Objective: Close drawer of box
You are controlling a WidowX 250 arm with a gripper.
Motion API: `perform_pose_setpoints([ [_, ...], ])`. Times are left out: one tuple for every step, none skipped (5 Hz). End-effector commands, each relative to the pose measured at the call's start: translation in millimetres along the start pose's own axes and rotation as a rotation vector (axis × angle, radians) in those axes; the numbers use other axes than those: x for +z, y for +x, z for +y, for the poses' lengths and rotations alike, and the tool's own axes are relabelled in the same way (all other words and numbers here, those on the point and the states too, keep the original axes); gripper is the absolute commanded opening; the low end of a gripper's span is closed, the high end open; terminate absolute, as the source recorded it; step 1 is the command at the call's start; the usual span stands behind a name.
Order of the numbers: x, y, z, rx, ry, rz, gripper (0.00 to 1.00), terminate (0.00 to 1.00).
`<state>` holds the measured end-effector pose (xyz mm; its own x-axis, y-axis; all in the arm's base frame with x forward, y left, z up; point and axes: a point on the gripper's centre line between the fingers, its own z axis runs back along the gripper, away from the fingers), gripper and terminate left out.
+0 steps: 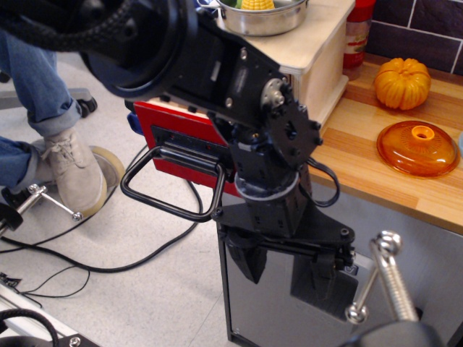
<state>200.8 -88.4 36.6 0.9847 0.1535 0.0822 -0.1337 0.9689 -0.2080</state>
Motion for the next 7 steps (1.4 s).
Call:
perform_pose_setpoints([
  [0.0,0.0,0.0,0.0,0.0,0.0,1.0,0.0],
  [5.2,5.8,0.4,-0.004,-0.011,-0.001,1.0,0.0],
  [31.7,12.6,6.5,-0.033,-0.021,-0.019,1.0,0.0],
  [48.5,18.7,25.2,-0.071,-0.003,-0.074,1.0,0.0],
  [66.9,31.1,51.1,-0.085,0.015,-0.038,1.0,0.0],
  [72.4,39.0,75.9,-0.082,0.091,0.015,1.0,0.0],
  [71.7,48.7,97.1,-0.053,0.13,0.029,1.0,0.0],
])
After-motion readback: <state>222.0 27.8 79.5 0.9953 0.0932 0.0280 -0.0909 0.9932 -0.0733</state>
